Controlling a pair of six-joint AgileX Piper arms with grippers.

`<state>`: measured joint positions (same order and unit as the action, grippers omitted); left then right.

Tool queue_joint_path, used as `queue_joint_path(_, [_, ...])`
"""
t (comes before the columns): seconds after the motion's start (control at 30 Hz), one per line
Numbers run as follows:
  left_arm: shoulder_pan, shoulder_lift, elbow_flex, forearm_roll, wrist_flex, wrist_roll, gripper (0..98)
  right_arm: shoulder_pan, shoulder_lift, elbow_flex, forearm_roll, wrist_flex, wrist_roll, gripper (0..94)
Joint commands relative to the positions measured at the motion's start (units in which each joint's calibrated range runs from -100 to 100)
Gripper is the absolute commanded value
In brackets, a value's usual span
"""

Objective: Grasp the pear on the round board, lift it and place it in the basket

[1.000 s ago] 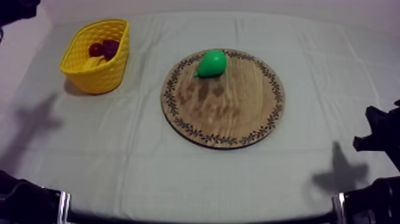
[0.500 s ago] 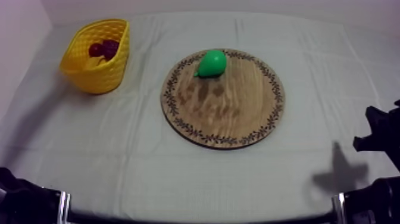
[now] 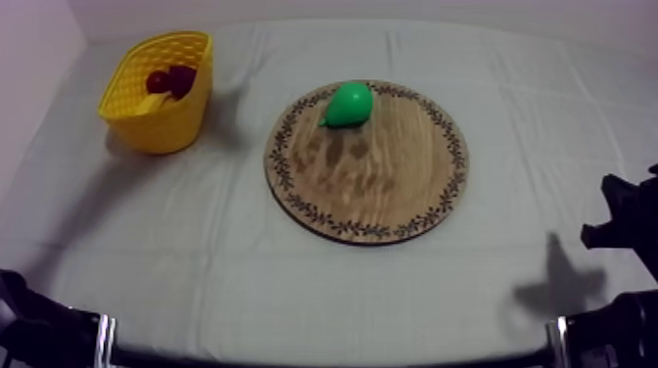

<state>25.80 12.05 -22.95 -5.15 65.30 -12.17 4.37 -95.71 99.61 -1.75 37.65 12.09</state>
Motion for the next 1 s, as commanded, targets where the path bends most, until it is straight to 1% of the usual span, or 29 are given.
queue_joint_path(0.0, [0.7, 2.6, -0.4, -0.32, 0.1, 0.0, 0.0, 0.0, 0.0, 0.1, 0.0, 0.0, 0.0, 0.3])
queue_joint_path(0.17, [2.0, 7.5, -2.2, -1.45, 0.2, 0.1, 0.0, 0.0, 0.0, 0.1, 0.0, 0.0, 0.0, 0.3])
queue_joint_path(0.4, [3.0, 14.3, -7.6, -1.63, 0.7, 0.7, 0.2, 0.0, 0.0, 0.1, 0.0, 0.0, 0.0, 0.3])
queue_joint_path(0.43, [3.1, 15.1, -8.6, -1.64, 0.7, 0.9, 2.1, 0.0, 0.0, 0.1, 0.0, 0.0, 0.0, 0.3])
queue_joint_path(0.5, [3.3, 16.7, -10.7, -1.69, 1.1, 1.8, 9.6, 0.0, 0.0, 0.1, 0.0, 0.0, 0.0, 0.3])
queue_joint_path(0.57, [3.4, 18.1, -12.9, -1.75, 2.6, 2.7, 23.0, 0.0, 0.0, 0.1, 0.0, 0.0, 0.0, 0.3])
queue_joint_path(0.63, [3.5, 19.3, -14.5, -1.8, 4.6, 3.0, 38.5, 0.0, 0.0, 0.1, 0.0, 0.0, 0.0, 0.3])
queue_joint_path(0.73, [3.5, 20.7, -16.2, -1.9, 7.5, 2.7, 57.5, 0.0, 0.0, 0.1, 0.0, 0.0, 0.0, 0.3])
queue_joint_path(0.8, [3.5, 21.5, -17.0, -2.04, 10.0, 1.8, 69.1, 0.0, 0.0, 0.1, 0.0, 0.0, 0.0, 0.3])
queue_joint_path(0.9, [3.6, 22.5, -17.7, -2.22, 13.8, 0.4, 82.3, 0.0, 0.0, 0.1, 0.0, 0.0, 0.0, 0.3])
queue_joint_path(0.97, [3.6, 23.0, -18.0, -2.31, 15.2, -0.1, 86.2, 0.0, 0.0, 0.1, 0.0, 0.0, 0.0, 0.3])
